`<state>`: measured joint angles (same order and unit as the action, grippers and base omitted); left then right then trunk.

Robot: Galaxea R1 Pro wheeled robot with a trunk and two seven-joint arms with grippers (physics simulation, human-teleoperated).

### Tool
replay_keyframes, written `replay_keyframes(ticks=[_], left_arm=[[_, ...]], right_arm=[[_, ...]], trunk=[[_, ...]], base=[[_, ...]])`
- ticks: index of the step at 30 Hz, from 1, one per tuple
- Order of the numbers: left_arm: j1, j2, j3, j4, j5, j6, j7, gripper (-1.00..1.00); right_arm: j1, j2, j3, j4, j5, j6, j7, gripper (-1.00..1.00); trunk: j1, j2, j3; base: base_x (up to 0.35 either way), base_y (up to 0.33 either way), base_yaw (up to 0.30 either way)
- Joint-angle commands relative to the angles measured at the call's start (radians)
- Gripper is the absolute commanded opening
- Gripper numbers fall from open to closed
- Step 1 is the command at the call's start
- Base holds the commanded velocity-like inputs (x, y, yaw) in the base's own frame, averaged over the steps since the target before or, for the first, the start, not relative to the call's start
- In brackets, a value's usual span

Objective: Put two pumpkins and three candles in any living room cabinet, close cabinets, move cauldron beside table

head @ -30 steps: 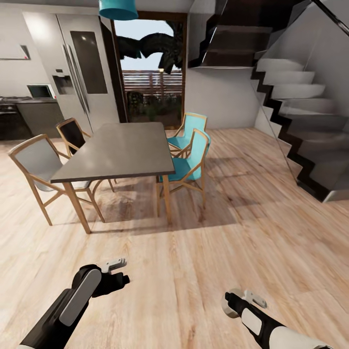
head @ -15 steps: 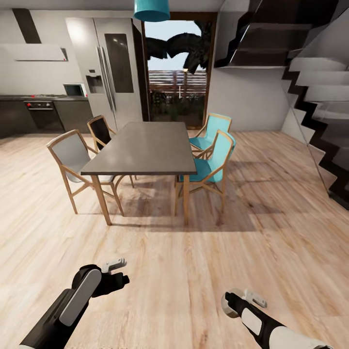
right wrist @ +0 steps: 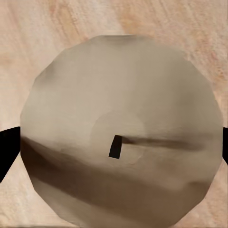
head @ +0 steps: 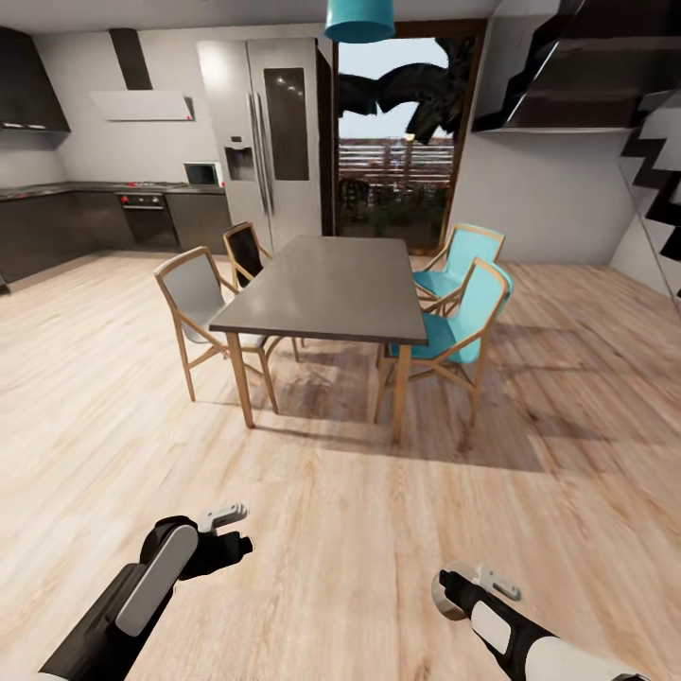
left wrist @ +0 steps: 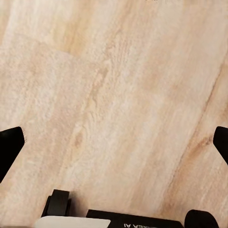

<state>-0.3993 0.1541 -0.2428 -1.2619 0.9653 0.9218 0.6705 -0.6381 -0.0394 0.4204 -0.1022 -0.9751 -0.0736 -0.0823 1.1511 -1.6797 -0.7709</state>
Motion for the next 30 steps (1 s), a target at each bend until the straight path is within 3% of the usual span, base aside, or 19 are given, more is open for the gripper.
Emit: replay_keyframes(ticks=[1, 30], left_arm=[[-0.001, 0.001, -0.003, -0.001, 0.010, 0.000, 0.011, 1.00], [-0.001, 0.001, -0.003, -0.001, 0.010, 0.000, 0.010, 1.00]], right_arm=[[0.000, -0.001, 0.009, -0.002, -0.008, -0.002, -0.005, -1.00], [0.000, 0.000, 0.009, -0.002, -0.008, -0.002, -0.004, -1.00]], trunk=[[0.000, 0.000, -0.001], [0.000, 0.000, -0.001]], base=[[0.000, 0.000, 0.285], [0.000, 0.000, 0.285]])
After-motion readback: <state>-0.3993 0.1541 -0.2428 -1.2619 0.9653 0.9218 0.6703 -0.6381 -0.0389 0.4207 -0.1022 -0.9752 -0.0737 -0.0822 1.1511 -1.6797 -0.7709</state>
